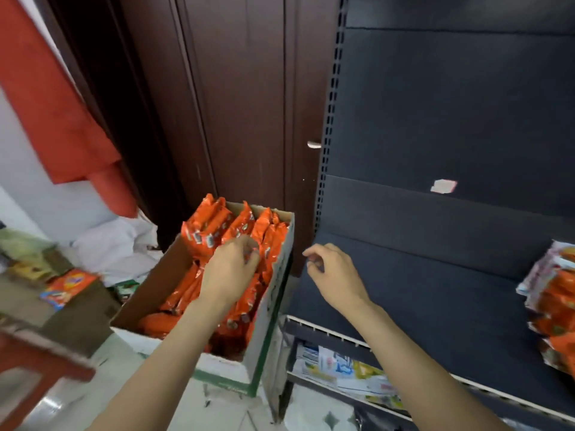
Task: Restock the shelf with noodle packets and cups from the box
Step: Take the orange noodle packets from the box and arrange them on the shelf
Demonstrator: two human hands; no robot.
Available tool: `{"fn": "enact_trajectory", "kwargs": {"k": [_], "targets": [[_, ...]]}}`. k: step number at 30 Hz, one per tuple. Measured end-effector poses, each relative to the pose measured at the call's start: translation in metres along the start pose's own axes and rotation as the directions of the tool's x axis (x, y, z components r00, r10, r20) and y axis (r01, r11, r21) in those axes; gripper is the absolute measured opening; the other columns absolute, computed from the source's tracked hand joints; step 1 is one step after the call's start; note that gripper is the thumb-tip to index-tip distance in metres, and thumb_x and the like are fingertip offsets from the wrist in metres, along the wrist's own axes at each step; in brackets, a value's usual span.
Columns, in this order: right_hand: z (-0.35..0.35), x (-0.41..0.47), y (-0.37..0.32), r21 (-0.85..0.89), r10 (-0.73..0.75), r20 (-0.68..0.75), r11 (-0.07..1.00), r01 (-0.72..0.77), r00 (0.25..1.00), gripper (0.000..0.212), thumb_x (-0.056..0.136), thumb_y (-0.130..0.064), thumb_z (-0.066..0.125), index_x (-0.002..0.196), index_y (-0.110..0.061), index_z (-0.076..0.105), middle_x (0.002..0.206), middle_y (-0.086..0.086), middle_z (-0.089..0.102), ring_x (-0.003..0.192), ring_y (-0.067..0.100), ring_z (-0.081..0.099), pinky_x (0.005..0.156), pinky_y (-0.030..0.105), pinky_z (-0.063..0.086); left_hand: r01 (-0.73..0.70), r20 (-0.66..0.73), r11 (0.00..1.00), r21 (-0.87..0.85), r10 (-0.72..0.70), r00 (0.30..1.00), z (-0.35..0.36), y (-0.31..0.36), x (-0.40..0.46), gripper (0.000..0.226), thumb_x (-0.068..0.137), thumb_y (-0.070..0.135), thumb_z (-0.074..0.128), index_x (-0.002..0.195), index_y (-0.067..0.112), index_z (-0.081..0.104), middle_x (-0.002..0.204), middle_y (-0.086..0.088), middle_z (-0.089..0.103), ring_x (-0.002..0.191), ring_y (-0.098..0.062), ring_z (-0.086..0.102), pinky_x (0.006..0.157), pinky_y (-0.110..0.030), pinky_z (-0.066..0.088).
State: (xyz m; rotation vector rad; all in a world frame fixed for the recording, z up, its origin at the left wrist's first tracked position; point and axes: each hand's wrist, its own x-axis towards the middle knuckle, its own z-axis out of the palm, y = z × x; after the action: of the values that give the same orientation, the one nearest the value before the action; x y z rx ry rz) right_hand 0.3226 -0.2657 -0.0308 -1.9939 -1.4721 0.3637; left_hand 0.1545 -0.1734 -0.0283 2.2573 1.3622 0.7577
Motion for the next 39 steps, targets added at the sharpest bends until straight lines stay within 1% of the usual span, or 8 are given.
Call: {"fn": "enact_trajectory", "kwargs": {"k": [3, 6, 12, 18, 24, 29, 35, 39], "targets": [[0.03, 0.024, -0.021, 0.014, -0.003, 0.006, 1.0, 0.002, 1.0, 0.023, 0.093, -0.014, 0.051, 0.112, -0.019, 0.062, 0.104, 0.0, 0.056, 0.098, 0.015, 0.057, 0.083, 0.034, 0.05, 0.034, 0.019, 0.999, 0.016, -0.034, 0.999, -0.013, -0.037, 0.022, 0.018, 0.09, 0.021, 0.054, 0.104, 0.017, 0.064, 0.097, -0.002, 0.065, 0.09, -0.023, 0.062, 0.072, -0.032, 0.048], [0.055, 0.05, -0.032, -0.006, -0.009, 0.04, 1.0, 0.009, 0.999, 0.024, 0.094, -0.017, 0.051, 0.117, -0.02, 0.059, 0.112, -0.001, 0.055, 0.107, 0.014, 0.054, 0.088, 0.035, 0.049, 0.06, 0.041, 0.998, 0.026, -0.061, 0.997, -0.016, -0.068, 0.049, 0.016, 0.091, 0.021, 0.054, 0.103, 0.017, 0.063, 0.102, -0.002, 0.065, 0.089, -0.02, 0.061, 0.072, -0.029, 0.045], [0.09, 0.111, -0.041, -0.033, 0.0, 0.095, 0.999, 0.003, 0.996, 0.038, 0.094, -0.024, 0.052, 0.132, -0.021, 0.049, 0.132, 0.001, 0.05, 0.12, 0.017, 0.049, 0.097, 0.03, 0.043, 0.09, 0.086, 0.987, 0.135, -0.102, 0.991, -0.01, -0.113, 0.105, 0.031, 0.09, 0.022, 0.054, 0.119, 0.015, 0.06, 0.132, -0.009, 0.051, 0.116, -0.03, 0.049, 0.097, -0.043, 0.042], [0.123, 0.162, -0.044, -0.018, -0.001, 0.162, 1.0, 0.004, 0.987, 0.048, 0.095, -0.023, 0.053, 0.141, -0.025, 0.041, 0.139, 0.005, 0.046, 0.131, 0.019, 0.042, 0.107, 0.031, 0.035, 0.138, 0.157, 0.972, 0.189, -0.169, 0.973, 0.0, -0.139, 0.141, 0.04, 0.092, 0.033, 0.055, 0.129, 0.018, 0.054, 0.125, -0.009, 0.049, 0.116, -0.028, 0.046, 0.095, -0.042, 0.044], [0.161, 0.197, -0.05, -0.04, 0.058, 0.261, 0.998, -0.049, 0.964, 0.043, 0.097, -0.023, 0.049, 0.14, -0.025, 0.044, 0.136, 0.011, 0.046, 0.13, 0.023, 0.041, 0.11, 0.028, 0.029, 0.013, 0.256, 0.905, 0.425, -0.134, 0.957, 0.011, -0.159, 0.158, 0.054, 0.083, 0.045, 0.063, 0.131, 0.022, 0.051, 0.13, -0.005, 0.044, 0.122, -0.026, 0.039, 0.099, -0.04, 0.036], [0.187, 0.204, -0.062, -0.105, 0.192, 0.263, 0.98, -0.17, 0.946, 0.041, 0.093, -0.035, 0.055, 0.129, -0.014, 0.053, 0.113, 0.015, 0.062, 0.107, 0.028, 0.06, 0.094, 0.035, 0.046, -0.131, 0.274, 0.825, 0.549, -0.03, 0.961, 0.015, -0.164, 0.16, 0.047, 0.087, 0.041, 0.059, 0.13, 0.023, 0.051, 0.13, -0.003, 0.048, 0.124, -0.026, 0.038, 0.099, -0.039, 0.034], [0.184, 0.196, -0.069, -0.123, 0.242, 0.101, 0.966, -0.23, 0.965, 0.015, 0.09, -0.013, 0.062, 0.103, -0.017, 0.062, 0.105, 0.004, 0.066, 0.093, 0.017, 0.065, 0.082, 0.027, 0.053, -0.171, 0.225, 0.903, 0.395, 0.085, 0.971, 0.004, -0.165, 0.159, 0.036, 0.095, 0.031, 0.049, 0.13, 0.03, 0.053, 0.135, 0.0, 0.049, 0.126, -0.025, 0.04, 0.098, -0.036, 0.031], [0.163, 0.188, -0.073, -0.001, 0.257, 0.002, 0.966, -0.257, 0.966, 0.018, 0.09, -0.007, 0.058, 0.1, -0.02, 0.064, 0.096, 0.0, 0.066, 0.068, 0.0, 0.053, 0.061, 0.006, 0.04, -0.116, 0.12, 0.989, 0.091, 0.105, 0.987, -0.01, -0.166, 0.16, 0.024, 0.092, 0.022, 0.057, 0.114, 0.02, 0.068, 0.127, -0.008, 0.053, 0.111, -0.028, 0.054, 0.091, -0.038, 0.046]]}}
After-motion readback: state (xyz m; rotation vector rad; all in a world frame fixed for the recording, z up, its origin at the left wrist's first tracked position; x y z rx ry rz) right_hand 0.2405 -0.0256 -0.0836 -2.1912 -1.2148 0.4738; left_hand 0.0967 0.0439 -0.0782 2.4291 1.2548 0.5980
